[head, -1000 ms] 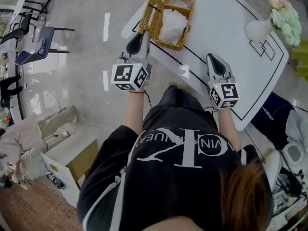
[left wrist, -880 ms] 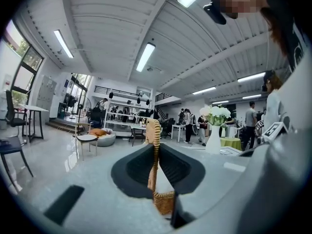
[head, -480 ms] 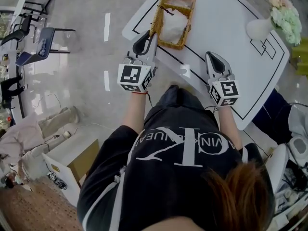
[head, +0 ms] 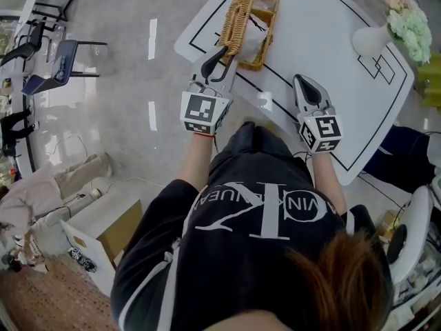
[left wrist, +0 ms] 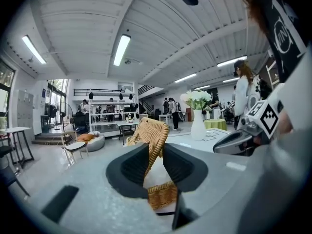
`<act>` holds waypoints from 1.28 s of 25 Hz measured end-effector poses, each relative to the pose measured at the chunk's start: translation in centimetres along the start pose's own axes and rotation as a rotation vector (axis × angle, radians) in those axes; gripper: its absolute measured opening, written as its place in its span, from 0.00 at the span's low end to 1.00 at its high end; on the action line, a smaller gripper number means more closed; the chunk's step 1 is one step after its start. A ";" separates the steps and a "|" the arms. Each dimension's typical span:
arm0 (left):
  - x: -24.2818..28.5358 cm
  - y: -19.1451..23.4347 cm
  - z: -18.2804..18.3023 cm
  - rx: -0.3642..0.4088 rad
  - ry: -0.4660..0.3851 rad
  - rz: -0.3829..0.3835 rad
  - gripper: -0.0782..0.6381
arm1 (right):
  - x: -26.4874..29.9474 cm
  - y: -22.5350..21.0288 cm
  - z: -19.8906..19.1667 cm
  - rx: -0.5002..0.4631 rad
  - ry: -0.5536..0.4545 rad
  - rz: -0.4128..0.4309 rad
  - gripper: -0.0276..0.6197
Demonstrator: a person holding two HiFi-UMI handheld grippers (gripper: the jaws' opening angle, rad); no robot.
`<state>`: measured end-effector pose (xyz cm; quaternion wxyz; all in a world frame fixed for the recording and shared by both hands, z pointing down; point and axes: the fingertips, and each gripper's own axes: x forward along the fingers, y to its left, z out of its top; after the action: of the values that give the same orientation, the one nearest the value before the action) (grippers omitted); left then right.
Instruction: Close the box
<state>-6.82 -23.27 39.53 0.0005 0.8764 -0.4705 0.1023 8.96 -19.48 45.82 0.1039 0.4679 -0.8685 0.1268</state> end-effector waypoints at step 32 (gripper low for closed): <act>1.9 -4.2 -3.8 0.256 0.176 -0.075 0.28 | -1.1 -0.5 -1.7 0.034 0.031 -0.027 0.04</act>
<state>-3.04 -22.12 44.01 -0.0660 0.8738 -0.4189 0.2378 10.06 -18.30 47.10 0.1111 0.4793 -0.8580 0.1474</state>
